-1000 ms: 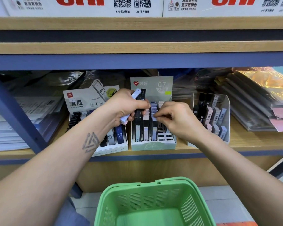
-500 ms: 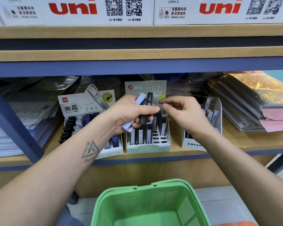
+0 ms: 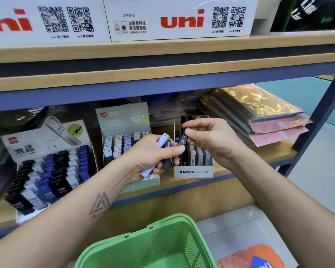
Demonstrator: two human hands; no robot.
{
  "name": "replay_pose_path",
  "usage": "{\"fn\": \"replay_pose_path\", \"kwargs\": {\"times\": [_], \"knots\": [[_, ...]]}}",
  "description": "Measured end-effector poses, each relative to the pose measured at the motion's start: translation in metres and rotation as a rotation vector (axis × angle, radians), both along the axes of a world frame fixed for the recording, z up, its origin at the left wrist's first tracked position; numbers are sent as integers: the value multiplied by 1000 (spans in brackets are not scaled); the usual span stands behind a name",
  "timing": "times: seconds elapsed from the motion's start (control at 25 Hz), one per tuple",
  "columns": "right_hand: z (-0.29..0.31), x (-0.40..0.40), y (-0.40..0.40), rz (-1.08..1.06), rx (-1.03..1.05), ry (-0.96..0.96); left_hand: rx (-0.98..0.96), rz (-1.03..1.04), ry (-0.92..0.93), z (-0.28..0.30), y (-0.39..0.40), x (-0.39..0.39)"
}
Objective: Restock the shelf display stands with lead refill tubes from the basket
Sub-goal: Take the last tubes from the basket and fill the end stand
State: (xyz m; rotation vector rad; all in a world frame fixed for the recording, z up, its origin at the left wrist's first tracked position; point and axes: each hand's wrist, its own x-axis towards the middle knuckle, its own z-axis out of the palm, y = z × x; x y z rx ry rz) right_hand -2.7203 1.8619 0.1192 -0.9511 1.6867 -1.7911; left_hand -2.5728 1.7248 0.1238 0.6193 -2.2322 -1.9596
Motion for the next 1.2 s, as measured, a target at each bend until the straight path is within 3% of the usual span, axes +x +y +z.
{"fn": "replay_pose_path", "kwargs": {"times": [0.4,0.52,0.68,0.88,1.0,1.2], "knots": [[-7,-34,48,-47,-21,-74,175,130,117,-10,24,-48],[-13,-39,52,-46,57,38,139,150,155,-15,25,-54],[-11,-41,53,-42,153,176,-62,118,214,-16,20,-57],[-2,-30,42,28,280,500,-164,64,225,-12,18,-55],[2,-26,31,71,330,583,-48,147,189,-11,11,-55],[10,-47,10,-237,209,566,219,347,195,16,-15,-54]]}}
